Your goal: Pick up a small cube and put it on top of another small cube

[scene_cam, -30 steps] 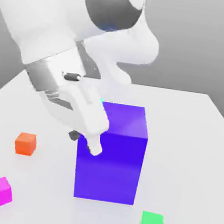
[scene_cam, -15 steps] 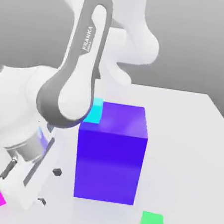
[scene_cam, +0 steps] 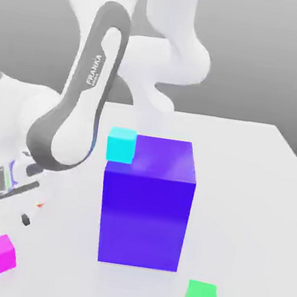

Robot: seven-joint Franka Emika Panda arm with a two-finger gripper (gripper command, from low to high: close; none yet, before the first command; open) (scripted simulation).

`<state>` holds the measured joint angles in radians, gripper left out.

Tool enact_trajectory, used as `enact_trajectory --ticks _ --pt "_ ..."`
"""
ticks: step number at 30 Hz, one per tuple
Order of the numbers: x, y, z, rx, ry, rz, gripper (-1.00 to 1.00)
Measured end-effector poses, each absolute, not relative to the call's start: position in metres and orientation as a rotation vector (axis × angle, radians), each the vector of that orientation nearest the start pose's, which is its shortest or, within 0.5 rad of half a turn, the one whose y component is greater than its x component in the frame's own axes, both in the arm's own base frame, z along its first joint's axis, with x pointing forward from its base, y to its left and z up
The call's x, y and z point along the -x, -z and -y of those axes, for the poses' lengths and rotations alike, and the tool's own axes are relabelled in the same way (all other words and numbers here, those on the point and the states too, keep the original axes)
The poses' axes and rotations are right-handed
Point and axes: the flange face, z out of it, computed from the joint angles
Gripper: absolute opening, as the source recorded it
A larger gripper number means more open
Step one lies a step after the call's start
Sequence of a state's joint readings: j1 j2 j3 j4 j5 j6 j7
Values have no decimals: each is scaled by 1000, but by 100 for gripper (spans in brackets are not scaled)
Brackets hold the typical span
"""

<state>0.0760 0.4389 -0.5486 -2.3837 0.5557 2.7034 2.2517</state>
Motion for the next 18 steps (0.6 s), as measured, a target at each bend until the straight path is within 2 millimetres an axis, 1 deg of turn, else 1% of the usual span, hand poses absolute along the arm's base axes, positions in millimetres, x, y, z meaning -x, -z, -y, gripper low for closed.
enact_trajectory --ticks 1,2,7,8,9,10,13,15,18 --pt "-420 -150 256 -86 -1 -3141 0" --pt "-420 -136 256 -89 1 -3140 -100" --pt "-420 -136 256 -89 5 -3138 -100" --pt "-419 -130 256 -91 4 -3139 -100" --pt "-420 -134 256 -91 5 -3139 -100" --pt "-420 -144 256 -90 6 -3139 -100" --pt "-420 -185 255 -83 3 -3139 -100" --pt "-428 -202 241 37 -12 -3153 -100" --pt "-442 -225 214 275 -35 -3164 -100"
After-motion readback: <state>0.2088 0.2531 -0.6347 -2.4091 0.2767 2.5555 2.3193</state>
